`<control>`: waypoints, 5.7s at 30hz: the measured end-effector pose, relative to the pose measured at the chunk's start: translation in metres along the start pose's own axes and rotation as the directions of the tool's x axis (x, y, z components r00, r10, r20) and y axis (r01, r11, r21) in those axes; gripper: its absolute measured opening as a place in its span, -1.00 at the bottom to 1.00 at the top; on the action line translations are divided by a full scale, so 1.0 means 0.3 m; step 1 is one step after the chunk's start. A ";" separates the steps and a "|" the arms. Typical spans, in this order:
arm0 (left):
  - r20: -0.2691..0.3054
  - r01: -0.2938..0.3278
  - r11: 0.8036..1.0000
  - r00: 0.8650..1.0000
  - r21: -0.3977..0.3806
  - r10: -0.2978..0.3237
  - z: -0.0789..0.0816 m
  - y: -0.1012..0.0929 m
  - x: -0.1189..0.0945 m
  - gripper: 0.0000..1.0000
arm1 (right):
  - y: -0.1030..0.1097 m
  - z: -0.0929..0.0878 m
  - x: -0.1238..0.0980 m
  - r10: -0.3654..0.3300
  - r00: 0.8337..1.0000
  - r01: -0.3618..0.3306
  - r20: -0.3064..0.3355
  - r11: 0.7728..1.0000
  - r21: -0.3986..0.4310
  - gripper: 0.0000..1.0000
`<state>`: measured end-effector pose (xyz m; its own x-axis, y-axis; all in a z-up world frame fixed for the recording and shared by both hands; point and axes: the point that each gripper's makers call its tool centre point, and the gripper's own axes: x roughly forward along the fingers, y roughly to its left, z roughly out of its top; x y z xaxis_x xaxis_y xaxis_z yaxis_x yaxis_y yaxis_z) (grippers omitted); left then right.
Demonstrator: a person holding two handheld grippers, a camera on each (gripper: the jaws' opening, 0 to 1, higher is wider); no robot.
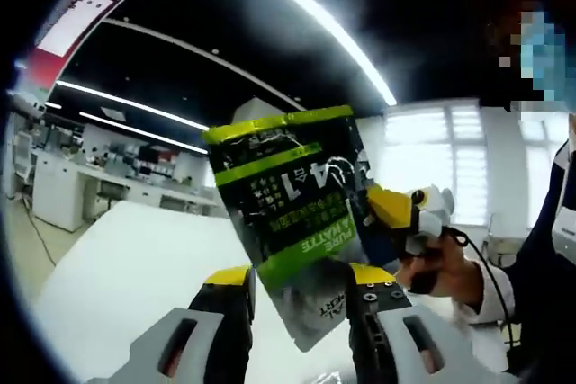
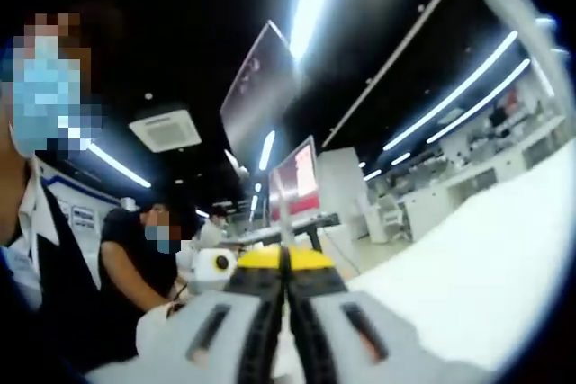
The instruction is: Arrange the skincare products in the storage area until every visible bottle or jar stands upright without overlapping.
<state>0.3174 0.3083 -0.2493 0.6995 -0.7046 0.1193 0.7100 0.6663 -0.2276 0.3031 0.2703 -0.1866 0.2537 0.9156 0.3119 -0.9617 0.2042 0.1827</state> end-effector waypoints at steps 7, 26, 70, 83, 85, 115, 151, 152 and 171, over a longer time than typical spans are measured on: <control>0.035 0.089 0.996 0.995 -0.017 -0.088 0.027 -0.065 -0.003 -0.34 | 0.010 0.043 -0.012 0.023 0.998 -0.023 0.055 1.000 0.006 -1.00; 0.001 0.244 0.970 0.970 0.008 -0.244 0.015 -0.210 -0.013 -0.90 | -0.015 0.049 -0.021 -0.047 0.998 0.051 0.049 0.994 -0.094 -0.96; 0.178 0.163 0.985 0.973 -0.062 -0.149 0.101 -0.112 -0.038 -0.91 | 0.036 -0.104 0.017 -0.013 0.995 0.008 -0.102 0.999 -0.045 -0.98; 0.148 0.038 0.998 0.988 0.057 -0.046 0.093 -0.034 -0.040 -0.55 | 0.022 -0.087 0.004 -0.080 0.987 0.049 -0.141 0.976 -0.211 -1.00; 0.143 0.036 0.997 0.989 0.062 -0.044 0.090 -0.032 -0.041 -0.56 | 0.016 -0.091 0.001 -0.091 0.984 0.057 -0.151 0.974 -0.217 -1.00; 0.089 -0.071 0.989 0.994 0.128 0.059 0.070 0.027 -0.032 0.02 | 0.009 -0.061 -0.096 -0.163 0.950 0.035 -0.267 0.904 -0.426 -1.00; -0.164 -0.233 0.951 0.949 0.204 0.268 -0.070 0.072 -0.048 -1.00 | 0.012 -0.068 -0.086 -0.271 0.931 0.108 -0.245 0.844 -0.526 -1.00; -0.164 -0.231 0.950 0.950 0.209 0.267 -0.070 0.067 -0.048 -1.00 | 0.009 -0.064 -0.088 -0.272 0.932 0.118 -0.240 0.853 -0.509 -1.00; -0.204 -0.251 0.901 0.919 0.354 0.337 -0.097 0.079 -0.038 -1.00 | -0.028 -0.082 -0.103 -0.323 0.913 0.188 -0.251 0.876 -0.444 -1.00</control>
<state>0.3237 0.3250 -0.2841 0.8655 -0.4732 -0.1644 0.4926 0.8636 0.1074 0.3008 0.2488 -0.2207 0.5160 0.8565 -0.0081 -0.8409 0.5047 -0.1955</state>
